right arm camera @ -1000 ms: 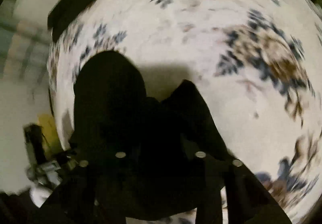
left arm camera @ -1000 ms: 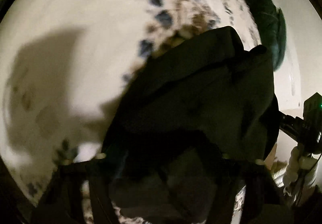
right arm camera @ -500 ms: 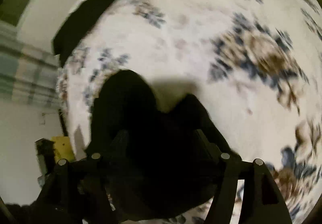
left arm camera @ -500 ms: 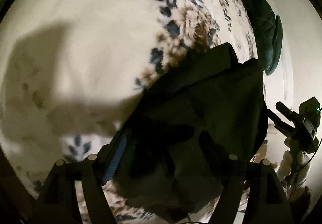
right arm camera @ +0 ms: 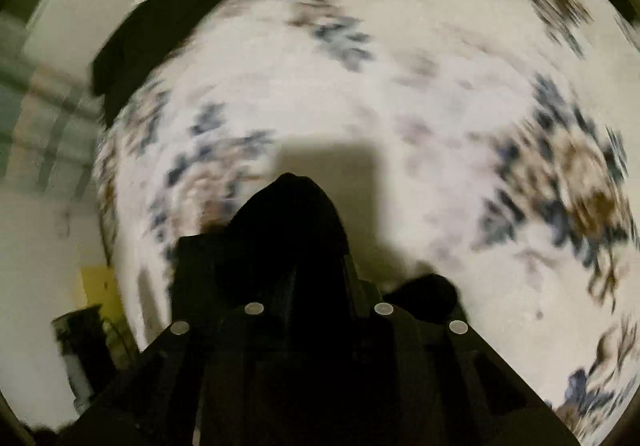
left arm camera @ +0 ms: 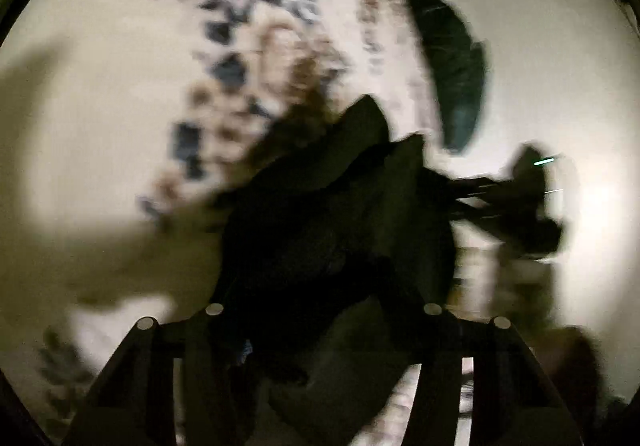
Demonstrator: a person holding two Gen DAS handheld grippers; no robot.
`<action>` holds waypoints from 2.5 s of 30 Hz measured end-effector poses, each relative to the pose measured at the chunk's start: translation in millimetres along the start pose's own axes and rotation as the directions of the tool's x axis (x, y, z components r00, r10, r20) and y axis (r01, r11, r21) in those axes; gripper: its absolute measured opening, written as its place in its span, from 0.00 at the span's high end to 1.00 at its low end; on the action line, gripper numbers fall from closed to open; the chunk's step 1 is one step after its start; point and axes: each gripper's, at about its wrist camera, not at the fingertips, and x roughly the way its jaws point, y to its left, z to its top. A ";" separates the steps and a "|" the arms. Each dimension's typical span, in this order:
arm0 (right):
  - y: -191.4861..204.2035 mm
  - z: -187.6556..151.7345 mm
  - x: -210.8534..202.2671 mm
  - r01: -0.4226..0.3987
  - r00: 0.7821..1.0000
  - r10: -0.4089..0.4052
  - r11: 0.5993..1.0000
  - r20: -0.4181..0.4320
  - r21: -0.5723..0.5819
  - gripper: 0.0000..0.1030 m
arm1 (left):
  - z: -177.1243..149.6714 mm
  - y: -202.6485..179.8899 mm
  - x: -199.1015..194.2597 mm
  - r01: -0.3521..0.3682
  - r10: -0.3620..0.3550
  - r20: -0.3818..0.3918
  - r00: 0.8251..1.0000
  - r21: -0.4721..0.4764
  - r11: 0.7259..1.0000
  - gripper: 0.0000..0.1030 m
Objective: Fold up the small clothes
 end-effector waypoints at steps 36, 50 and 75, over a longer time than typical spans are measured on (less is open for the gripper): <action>-28.6 -278.5 15.8 -0.325 0.943 0.165 0.640 0.288 0.696 0.44 | 62.4 13.4 67.6 0.090 -0.006 -0.581 0.814 0.116 0.989 0.46; -41.8 -261.8 -19.7 -0.344 0.920 0.075 0.628 0.386 0.698 0.24 | 98.6 -75.6 114.1 -0.055 0.362 -0.461 0.810 0.556 0.830 0.22; -63.0 -185.4 -77.6 -0.134 0.944 -0.057 0.833 0.324 0.536 0.21 | 104.0 -177.0 182.0 0.133 0.361 -0.503 0.786 0.706 0.695 0.18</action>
